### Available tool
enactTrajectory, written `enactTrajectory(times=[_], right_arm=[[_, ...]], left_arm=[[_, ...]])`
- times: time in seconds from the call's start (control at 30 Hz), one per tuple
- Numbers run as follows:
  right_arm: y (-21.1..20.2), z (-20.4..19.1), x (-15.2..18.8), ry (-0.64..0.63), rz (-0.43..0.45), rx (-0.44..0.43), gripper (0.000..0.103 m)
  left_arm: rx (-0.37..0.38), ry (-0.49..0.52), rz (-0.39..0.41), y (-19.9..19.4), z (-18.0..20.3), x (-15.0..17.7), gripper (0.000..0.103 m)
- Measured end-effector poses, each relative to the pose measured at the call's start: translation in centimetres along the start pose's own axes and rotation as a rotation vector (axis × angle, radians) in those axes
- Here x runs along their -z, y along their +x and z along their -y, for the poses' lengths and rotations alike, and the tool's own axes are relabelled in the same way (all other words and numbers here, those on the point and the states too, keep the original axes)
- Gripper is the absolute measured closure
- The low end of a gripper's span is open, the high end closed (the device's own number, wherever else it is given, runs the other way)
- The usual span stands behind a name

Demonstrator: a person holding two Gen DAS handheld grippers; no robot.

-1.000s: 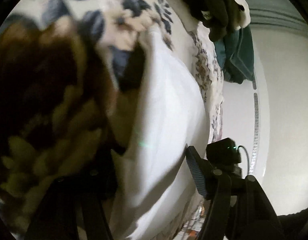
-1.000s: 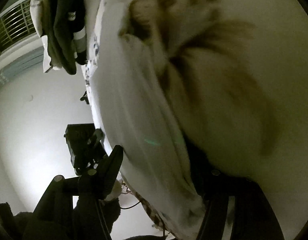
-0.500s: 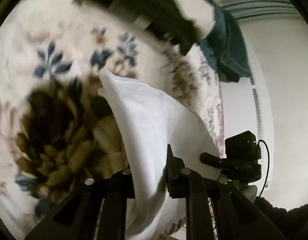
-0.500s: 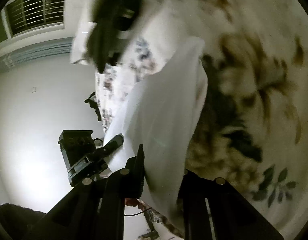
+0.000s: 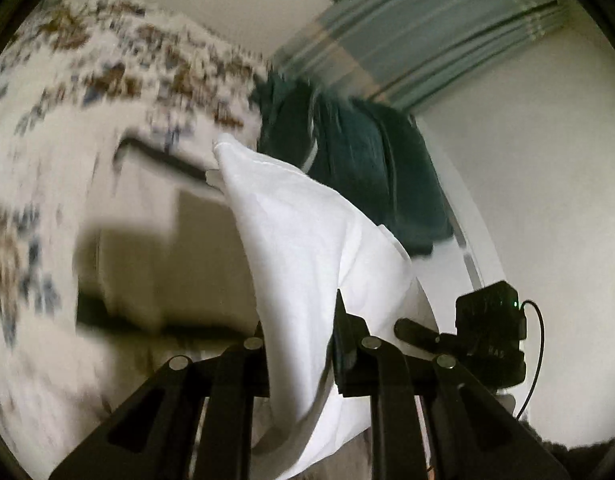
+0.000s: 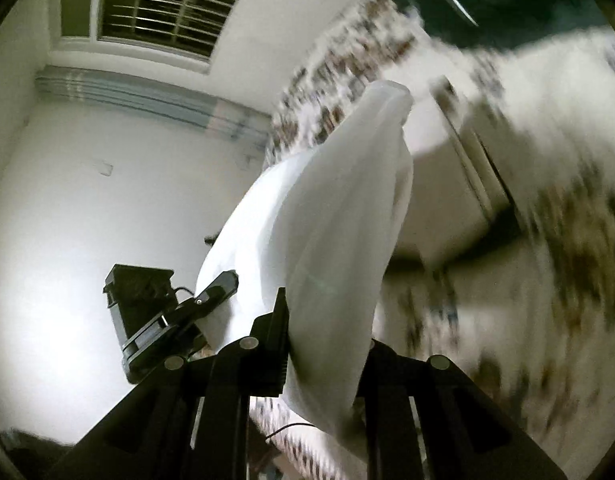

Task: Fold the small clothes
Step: 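Lift the folded T-shirt with both grippers and lay it on the beige garment stack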

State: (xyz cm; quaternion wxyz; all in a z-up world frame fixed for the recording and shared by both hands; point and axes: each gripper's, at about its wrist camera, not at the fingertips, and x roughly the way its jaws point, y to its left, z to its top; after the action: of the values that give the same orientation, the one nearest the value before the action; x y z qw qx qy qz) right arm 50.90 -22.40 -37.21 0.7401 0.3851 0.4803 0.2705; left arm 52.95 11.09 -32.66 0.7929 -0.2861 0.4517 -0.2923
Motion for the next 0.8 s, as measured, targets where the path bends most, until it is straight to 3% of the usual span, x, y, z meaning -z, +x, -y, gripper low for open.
enactTrajectory(times=[0.07,0.17,0.33,0.47,0.53,0.6,0.63,0.7,0.77,0.8], right_arm=[[2.9,0.3,-3.5,-0.008,0.007,0.018,0.087],[7.7,3.1,-6.5,0.021,-0.023,0.074,0.087],[12.6,6.5,-6.6,0.039,-0.099,0.197,0.087],[13.0,6.7,-6.2,0.009,-0.131,0.284,0.086],[13.1,6.2,-5.9,-0.017,-0.144,0.377,0.079],[13.0,5.5,-5.6,-0.043,-0.149,0.463,0.072],[12.9,4.8,-5.2,-0.070,-0.143,0.549,0.062],[12.2,3.6,-4.5,-0.122,-0.118,0.673,0.059],[11.4,2.5,-3.5,-0.156,-0.104,0.767,0.043],[11.0,2.1,-2.9,-0.167,-0.096,0.807,0.039]], left_arm=[[-0.017,-0.014,0.005,2.1,-2.5,-3.0,0.090],[-0.067,-0.043,-0.035,6.1,-6.5,-4.7,0.090],[-0.160,-0.085,-0.166,10.8,-11.9,-3.3,0.087],[-0.193,-0.099,-0.174,9.9,-11.3,-2.5,0.083],[-0.277,-0.077,-0.189,9.5,-10.5,-2.1,0.070],[-0.343,-0.055,-0.184,9.5,-9.9,-2.4,0.069],[-0.373,-0.042,-0.175,9.2,-9.3,-2.3,0.069],[-0.461,-0.001,-0.159,8.7,-8.3,-2.1,0.068],[-0.533,0.051,-0.129,8.2,-6.9,-1.7,0.058],[-0.562,0.073,-0.124,8.1,-6.5,-1.5,0.034]])
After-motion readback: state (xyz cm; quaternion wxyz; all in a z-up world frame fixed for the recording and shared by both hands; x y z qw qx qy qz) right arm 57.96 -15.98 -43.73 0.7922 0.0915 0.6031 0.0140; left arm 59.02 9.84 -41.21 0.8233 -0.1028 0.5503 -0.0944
